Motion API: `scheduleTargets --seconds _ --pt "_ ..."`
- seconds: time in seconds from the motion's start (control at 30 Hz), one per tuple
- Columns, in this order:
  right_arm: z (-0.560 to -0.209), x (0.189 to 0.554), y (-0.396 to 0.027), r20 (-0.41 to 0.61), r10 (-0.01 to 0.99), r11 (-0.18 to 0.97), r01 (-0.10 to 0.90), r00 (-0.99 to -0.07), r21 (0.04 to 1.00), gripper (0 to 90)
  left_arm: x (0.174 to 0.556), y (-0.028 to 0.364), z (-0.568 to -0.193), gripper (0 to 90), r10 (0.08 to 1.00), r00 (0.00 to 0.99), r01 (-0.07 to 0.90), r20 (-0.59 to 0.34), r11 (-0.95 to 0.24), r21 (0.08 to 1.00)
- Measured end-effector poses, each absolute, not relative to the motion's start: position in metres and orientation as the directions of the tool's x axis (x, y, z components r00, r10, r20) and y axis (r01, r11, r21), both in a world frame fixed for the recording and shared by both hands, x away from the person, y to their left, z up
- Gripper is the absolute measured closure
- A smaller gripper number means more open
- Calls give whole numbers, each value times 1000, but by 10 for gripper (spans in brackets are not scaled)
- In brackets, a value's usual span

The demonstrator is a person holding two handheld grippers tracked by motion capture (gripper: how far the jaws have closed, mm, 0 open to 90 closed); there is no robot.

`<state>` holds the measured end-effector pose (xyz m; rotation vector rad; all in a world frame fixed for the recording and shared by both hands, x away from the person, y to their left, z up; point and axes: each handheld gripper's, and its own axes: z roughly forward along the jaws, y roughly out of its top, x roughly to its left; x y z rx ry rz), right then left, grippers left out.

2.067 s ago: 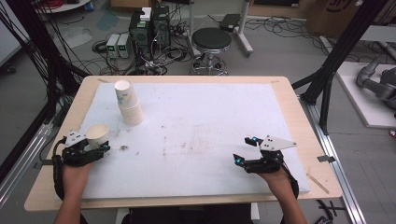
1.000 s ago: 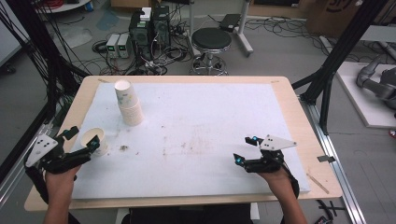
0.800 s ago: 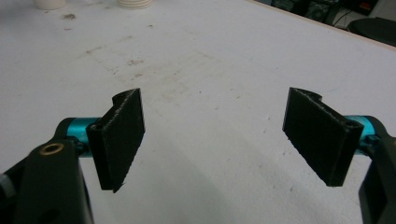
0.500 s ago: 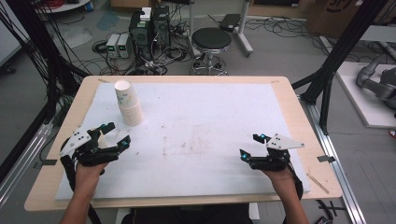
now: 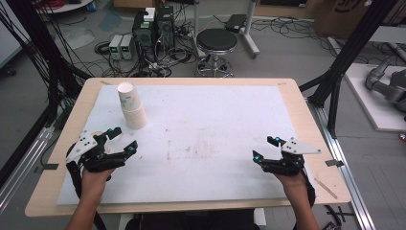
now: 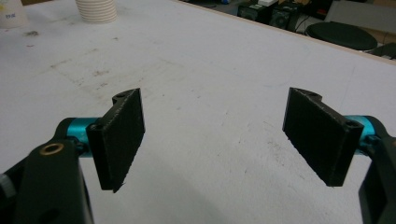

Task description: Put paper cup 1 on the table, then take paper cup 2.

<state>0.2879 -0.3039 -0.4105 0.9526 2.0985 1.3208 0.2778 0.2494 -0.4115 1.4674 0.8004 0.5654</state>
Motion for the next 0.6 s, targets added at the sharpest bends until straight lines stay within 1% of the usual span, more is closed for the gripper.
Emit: scheduleTargets --seconds 0.27,0.6 --pt "-412 287 -307 -33 765 294 303 -643 907 214 281 245 -416 159 762 636 148 -123 35 988" --pt "-413 286 -308 -31 769 291 306 -639 906 214 285 244 -421 159 764 629 178 -143 37 983"
